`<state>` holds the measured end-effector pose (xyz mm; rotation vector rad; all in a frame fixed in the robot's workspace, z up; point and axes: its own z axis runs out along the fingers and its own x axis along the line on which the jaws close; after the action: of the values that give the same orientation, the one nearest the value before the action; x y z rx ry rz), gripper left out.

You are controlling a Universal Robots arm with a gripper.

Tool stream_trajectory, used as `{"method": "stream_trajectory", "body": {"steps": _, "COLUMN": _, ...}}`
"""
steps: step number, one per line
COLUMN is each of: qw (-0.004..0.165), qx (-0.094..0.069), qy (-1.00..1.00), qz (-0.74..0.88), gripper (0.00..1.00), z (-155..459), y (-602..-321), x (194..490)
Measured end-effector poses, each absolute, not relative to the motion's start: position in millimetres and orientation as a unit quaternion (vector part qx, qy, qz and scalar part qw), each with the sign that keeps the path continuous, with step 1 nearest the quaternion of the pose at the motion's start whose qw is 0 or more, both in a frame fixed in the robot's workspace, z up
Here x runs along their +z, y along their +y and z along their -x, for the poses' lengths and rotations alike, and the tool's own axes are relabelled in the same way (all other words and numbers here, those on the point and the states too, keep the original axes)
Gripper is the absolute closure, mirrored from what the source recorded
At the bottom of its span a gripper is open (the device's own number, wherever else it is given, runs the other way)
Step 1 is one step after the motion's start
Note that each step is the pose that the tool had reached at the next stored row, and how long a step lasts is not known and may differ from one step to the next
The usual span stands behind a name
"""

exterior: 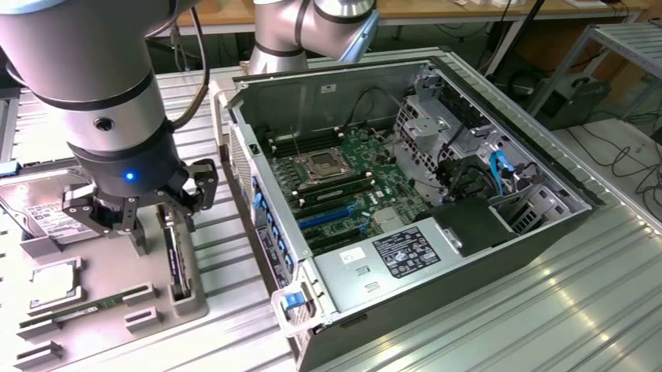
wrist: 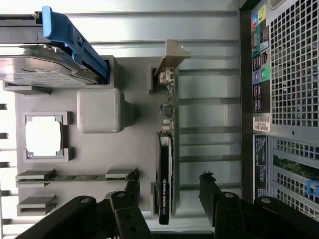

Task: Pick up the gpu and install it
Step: 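Pick up the gpu and move the gpu toward the slot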

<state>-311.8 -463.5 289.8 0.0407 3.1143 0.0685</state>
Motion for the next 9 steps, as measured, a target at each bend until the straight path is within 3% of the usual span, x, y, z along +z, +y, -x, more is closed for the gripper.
{"method": "stream_trajectory", "body": {"steps": 9, "qw": 0.013, "qx": 0.022, "qy": 1.000, "qz": -0.013, "gripper": 0.40, "z": 311.9, "y": -465.0, "x": 275.8}}
